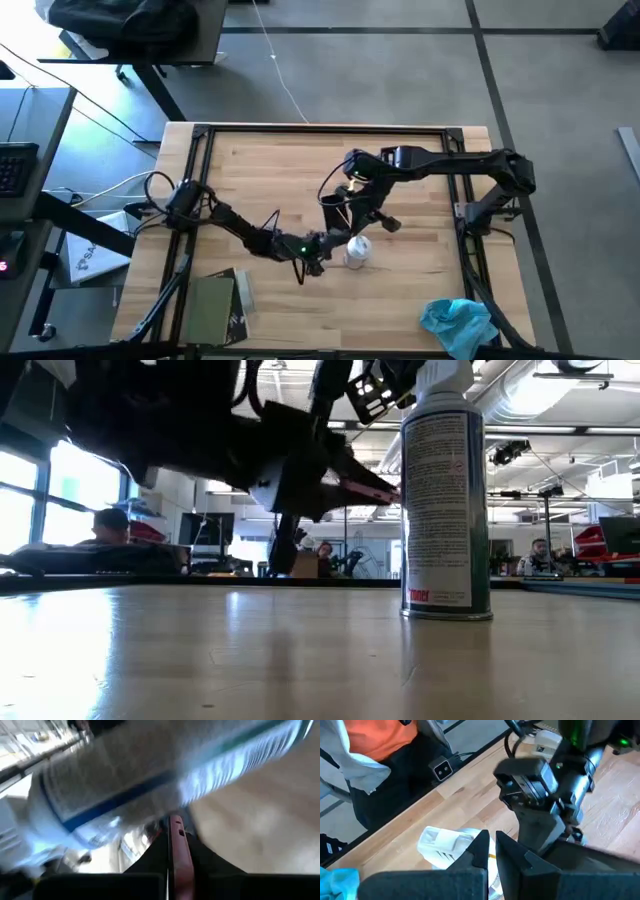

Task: Apply microfiber cloth
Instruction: Spray the pink cellphone using the spray bottle, then wipe the pink cellphone with a blue microfiber cloth

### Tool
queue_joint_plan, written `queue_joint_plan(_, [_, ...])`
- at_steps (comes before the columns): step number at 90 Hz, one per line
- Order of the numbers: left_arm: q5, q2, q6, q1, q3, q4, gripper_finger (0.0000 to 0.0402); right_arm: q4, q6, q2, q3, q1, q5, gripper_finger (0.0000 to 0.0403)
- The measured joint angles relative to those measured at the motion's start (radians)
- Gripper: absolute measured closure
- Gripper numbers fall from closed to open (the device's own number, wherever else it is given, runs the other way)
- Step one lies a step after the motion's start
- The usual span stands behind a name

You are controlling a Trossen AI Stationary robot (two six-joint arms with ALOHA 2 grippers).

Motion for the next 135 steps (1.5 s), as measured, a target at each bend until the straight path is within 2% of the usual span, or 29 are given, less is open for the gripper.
queue_joint_plan(10, [0.047,0.001,0.028,0.019,-0.007,-0.014,0.0391,0.003,0.016,0.0,0.0,0.0,0.023,0.0403])
queue_joint_plan(21, [-0.025,0.001,0.129,0.019,-0.007,0.08,0.0391,0.005,0.019,0.0,0.0,-0.001,0.039,0.0403])
queue_joint_plan(29, [-0.059,0.0,0.146,0.033,-0.006,0.167,0.039,0.01,0.027,0.001,0.0,-0.001,0.042,0.0403])
queue_joint_plan(43, [-0.032,0.0,0.153,0.078,-0.006,0.194,0.039,0.014,0.036,0.001,0.0,-0.001,0.045,0.0403])
queue_joint_plan(65, [0.014,0.0,0.016,0.132,-0.006,0.188,0.039,0.029,0.038,0.0,0.0,0.002,0.054,0.0403])
queue_joint_plan(77, [0.077,0.0,-0.113,0.132,-0.003,0.198,0.039,0.036,0.052,-0.028,0.0,0.016,0.128,0.0403])
queue_joint_plan(84, [0.078,0.0,-0.209,0.126,0.013,0.216,0.039,0.046,0.064,-0.057,-0.001,0.031,0.162,0.0403])
queue_joint_plan(90, [0.038,0.0,-0.333,0.124,0.019,0.266,0.039,0.052,0.087,-0.088,-0.001,0.049,0.195,0.0403])
queue_joint_plan(96, [-0.053,0.0,-0.428,0.128,0.016,0.318,0.039,0.055,0.116,-0.122,-0.001,0.07,0.257,0.0403])
queue_joint_plan(109, [-0.332,0.0,-0.433,0.128,-0.019,0.389,0.039,0.036,0.228,-0.18,-0.001,0.141,0.408,0.0403])
queue_joint_plan(115, [-0.417,0.0,-0.448,0.118,-0.054,0.434,0.039,0.021,0.288,-0.2,0.0,0.186,0.47,0.0403])
queue_joint_plan(127, [-0.507,0.0,-0.591,0.063,-0.097,0.527,0.039,-0.051,0.415,-0.22,0.0,0.275,0.585,0.0403])
queue_joint_plan(135, [-0.566,0.0,-0.634,0.022,-0.099,0.565,0.039,-0.088,0.525,-0.227,0.0,0.333,0.63,0.0403])
